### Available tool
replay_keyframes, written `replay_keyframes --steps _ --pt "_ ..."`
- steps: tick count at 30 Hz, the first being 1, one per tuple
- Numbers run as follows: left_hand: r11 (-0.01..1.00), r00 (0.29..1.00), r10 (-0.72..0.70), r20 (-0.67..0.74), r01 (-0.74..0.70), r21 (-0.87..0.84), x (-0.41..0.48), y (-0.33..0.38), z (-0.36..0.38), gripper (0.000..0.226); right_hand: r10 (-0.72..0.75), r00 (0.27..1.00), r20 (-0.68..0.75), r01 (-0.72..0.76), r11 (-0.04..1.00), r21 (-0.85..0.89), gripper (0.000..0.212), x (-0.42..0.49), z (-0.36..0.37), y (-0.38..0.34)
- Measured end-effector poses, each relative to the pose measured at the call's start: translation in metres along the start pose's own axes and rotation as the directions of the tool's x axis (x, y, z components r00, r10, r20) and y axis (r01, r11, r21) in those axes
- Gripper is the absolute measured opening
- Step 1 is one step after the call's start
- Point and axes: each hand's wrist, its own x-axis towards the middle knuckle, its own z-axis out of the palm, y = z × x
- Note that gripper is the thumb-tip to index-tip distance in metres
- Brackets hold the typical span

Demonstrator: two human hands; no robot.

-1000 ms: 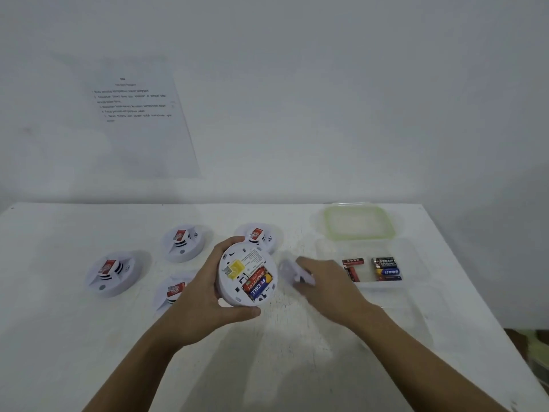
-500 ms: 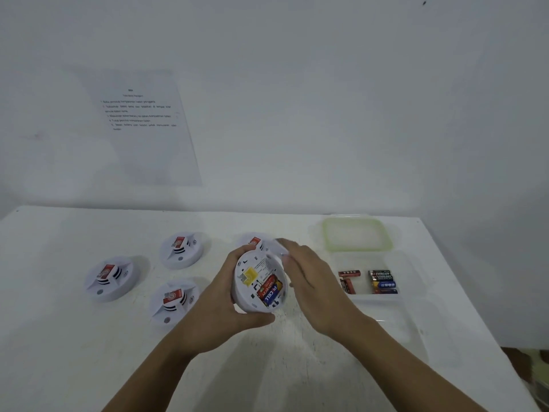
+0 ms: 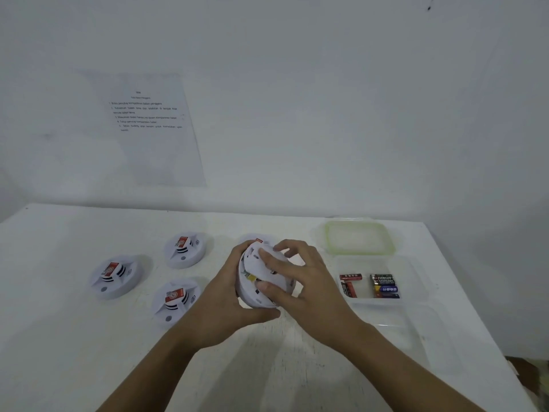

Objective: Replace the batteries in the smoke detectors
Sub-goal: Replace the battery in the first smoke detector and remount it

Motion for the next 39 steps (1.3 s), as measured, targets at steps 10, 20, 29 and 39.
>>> replay_keyframes --steps 10,20,29,39 --pt "0.999 1.000 0.024 -0.004 -0.024 0.028 -0.007 0.010 -0.006 0.084 -0.036 0.999 0.040 0.034 0.998 0.060 0.042 0.002 -0.001 -0.004" --pt "0.998 0.999 0.037 0.001 -0.037 0.043 -0.005 0.013 -0.009 0.090 -0.009 0.987 -0.160 0.027 0.993 0.112 0.052 0.009 -0.003 -0.015" --pt "0.997 0.998 0.047 0.035 -0.049 0.060 -0.001 0.024 -0.004 0.088 0.100 0.978 -0.184 -0.078 0.989 0.125 0.058 0.015 -0.011 -0.018" --pt "0.987 0.997 0.075 0.035 -0.079 0.143 0.006 0.028 -0.001 0.090 0.216 0.959 -0.183 -0.184 0.967 0.175 0.049 0.026 -0.019 -0.015"
